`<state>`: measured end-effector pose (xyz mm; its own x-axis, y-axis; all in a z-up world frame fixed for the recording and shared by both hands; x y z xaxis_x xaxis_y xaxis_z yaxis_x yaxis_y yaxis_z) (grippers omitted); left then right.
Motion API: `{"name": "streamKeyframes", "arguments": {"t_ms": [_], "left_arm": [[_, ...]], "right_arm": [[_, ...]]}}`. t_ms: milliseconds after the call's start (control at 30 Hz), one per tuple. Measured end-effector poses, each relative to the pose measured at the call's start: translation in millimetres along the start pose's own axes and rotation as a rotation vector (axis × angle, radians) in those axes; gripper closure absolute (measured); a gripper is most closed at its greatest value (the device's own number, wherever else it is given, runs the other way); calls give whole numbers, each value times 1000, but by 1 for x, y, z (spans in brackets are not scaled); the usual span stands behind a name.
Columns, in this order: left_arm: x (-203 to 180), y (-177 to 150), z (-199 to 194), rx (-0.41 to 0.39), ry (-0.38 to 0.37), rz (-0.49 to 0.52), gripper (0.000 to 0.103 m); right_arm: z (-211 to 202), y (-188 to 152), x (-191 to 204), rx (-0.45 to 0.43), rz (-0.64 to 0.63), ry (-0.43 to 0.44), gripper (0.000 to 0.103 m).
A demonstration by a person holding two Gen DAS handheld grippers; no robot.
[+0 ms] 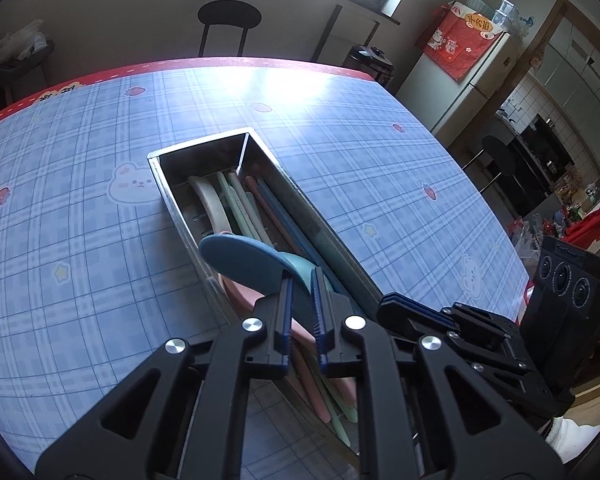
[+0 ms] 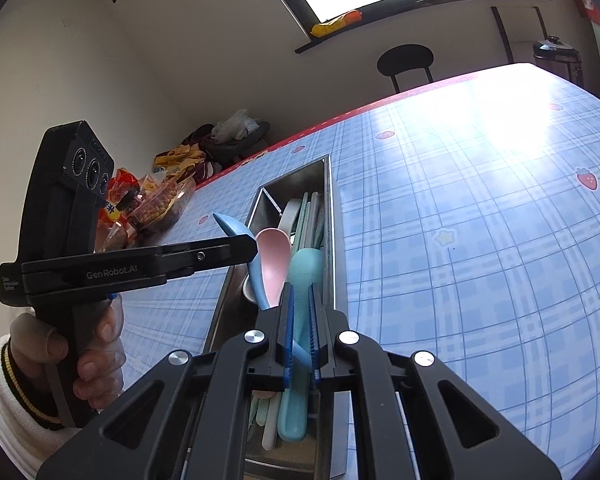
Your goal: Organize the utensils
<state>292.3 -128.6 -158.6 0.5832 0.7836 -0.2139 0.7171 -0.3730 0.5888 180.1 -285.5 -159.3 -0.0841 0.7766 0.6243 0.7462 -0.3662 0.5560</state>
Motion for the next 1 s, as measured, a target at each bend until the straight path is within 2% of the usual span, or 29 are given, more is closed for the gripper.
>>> {"name": "streamKeyframes", "arguments": {"t_ms": [300,433,533,567,600,667,700,733,767,833,867,900,1000], "left_arm": [[8,9,0,-27,63,-3,88],[10,19,2,-55,71,-3,74],[9,25,0,-69,94,4,71],[8,25,-3,-75,102,9,64],[7,25,-7,-82,116,12,60],[5,21,-18,-95,161,19,38],[5,20,-24,-100,187,21,32],[4,17,-31,-108,214,23,17],[4,15,-40,-125,234,26,15],[2,8,-58,-142,258,32,11],[1,4,-67,-151,277,36,6],[-1,0,-79,-169,303,46,6],[-9,-15,-111,-209,374,80,6]], "right_arm": [[-5,0,-1,-14,4,0,93],[-7,1,-1,-21,7,0,86],[-8,2,-1,-27,8,-2,81],[-9,3,-1,-30,8,-3,78],[-10,3,-1,-32,8,-2,73],[-11,4,0,-32,3,-3,61],[-12,4,1,-33,-6,-9,49],[-14,4,4,-33,-23,-19,39],[-15,4,6,-37,-43,-30,34],[-21,5,11,-59,-69,-57,17],[-23,5,13,-67,-76,-70,13],[-25,6,16,-69,-85,-83,8],[-36,7,27,-74,-123,-117,6]]}}
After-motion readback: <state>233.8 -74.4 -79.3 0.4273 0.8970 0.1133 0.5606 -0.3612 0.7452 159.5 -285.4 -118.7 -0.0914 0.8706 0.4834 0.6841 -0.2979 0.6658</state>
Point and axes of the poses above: each gripper's, at about its wrist camera, not at the fingertips, and z roughly the way its jaws point, x to its left, y to its top, the point moved 2 cm from there along z, roughly the way its jaws point, and after that the axes turned 11 degrees about z, right-handed, at the moved point
